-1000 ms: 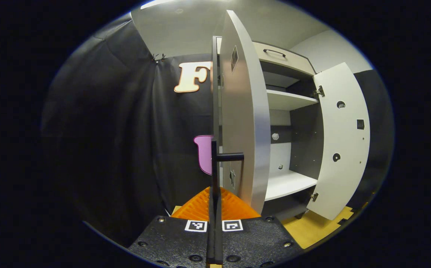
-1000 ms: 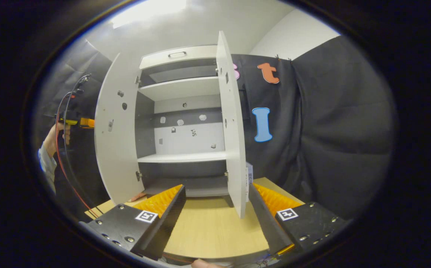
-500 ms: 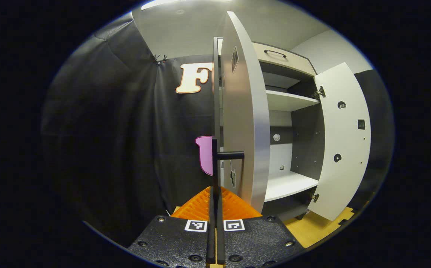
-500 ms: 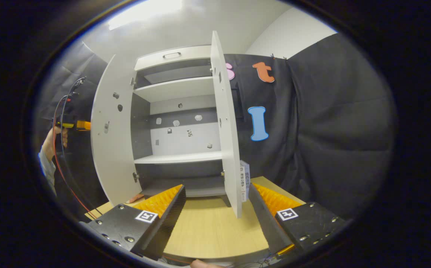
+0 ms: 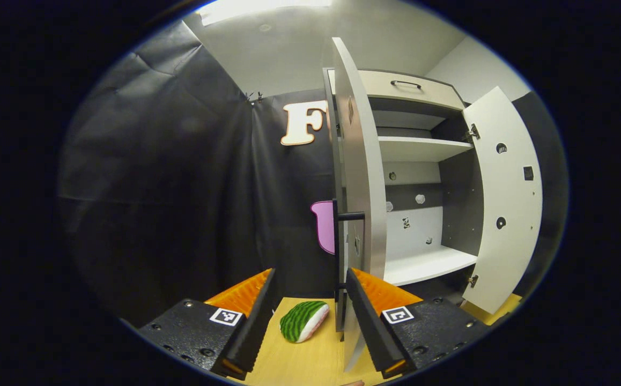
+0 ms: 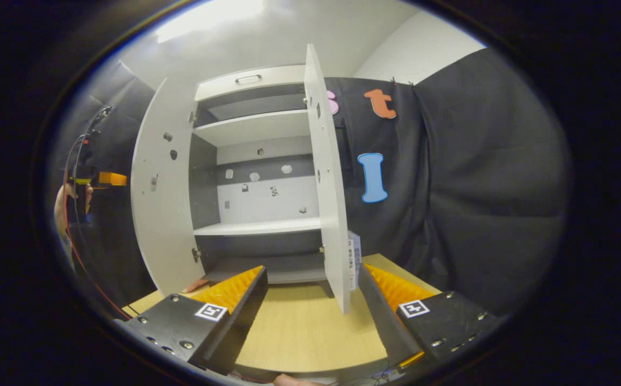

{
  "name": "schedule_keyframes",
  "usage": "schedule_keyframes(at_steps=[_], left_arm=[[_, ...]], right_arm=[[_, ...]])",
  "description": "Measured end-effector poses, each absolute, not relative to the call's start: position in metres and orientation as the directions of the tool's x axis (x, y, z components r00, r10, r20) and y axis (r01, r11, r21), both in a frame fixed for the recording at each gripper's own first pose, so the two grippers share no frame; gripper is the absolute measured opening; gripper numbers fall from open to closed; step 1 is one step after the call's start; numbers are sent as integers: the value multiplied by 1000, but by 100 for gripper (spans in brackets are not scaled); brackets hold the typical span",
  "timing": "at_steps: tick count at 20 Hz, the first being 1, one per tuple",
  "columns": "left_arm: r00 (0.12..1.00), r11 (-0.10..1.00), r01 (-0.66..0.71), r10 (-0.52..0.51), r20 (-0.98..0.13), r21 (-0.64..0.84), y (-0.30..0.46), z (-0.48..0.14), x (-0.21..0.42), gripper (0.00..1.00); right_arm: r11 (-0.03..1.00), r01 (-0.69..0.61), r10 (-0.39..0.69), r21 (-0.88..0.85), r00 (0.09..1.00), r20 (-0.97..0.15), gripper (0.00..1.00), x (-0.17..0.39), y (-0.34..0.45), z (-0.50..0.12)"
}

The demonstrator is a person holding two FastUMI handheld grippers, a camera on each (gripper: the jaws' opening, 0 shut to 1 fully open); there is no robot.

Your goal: Open the right door of the double-door shoe cabinet with the right hand, and open the left door with the left hand.

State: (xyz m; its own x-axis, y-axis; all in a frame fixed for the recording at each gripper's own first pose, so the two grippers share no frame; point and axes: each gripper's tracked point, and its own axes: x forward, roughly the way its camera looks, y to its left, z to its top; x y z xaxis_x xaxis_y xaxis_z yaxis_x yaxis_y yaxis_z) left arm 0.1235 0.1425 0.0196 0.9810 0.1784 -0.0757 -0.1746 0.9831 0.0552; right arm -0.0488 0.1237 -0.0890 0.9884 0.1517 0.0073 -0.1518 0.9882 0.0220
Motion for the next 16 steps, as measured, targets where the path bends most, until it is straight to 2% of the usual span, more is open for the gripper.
schedule_keyframes(at_steps=[2, 3, 5, 6, 16], left_arm=[[981, 983, -182, 183, -70, 20, 140, 20, 115, 82], [982, 984, -176, 177, -67, 16, 137, 19, 111, 85], [980, 983, -181, 182, -75, 15, 133, 13, 104, 96], [979, 982, -187, 188, -82, 16, 130, 12, 97, 99], [986, 985, -161, 158, -50, -58, 72, -7, 59, 96]], right_arm=[[988, -155, 154, 30, 988, 16, 97, -49, 128, -85], [986, -162, 161, 30, 987, 18, 100, -50, 132, -84], [985, -172, 172, 22, 985, 24, 100, -51, 138, -82], [984, -177, 176, 20, 984, 29, 100, -52, 141, -79], [984, -178, 178, 3, 981, 74, 100, -58, 146, -53]])
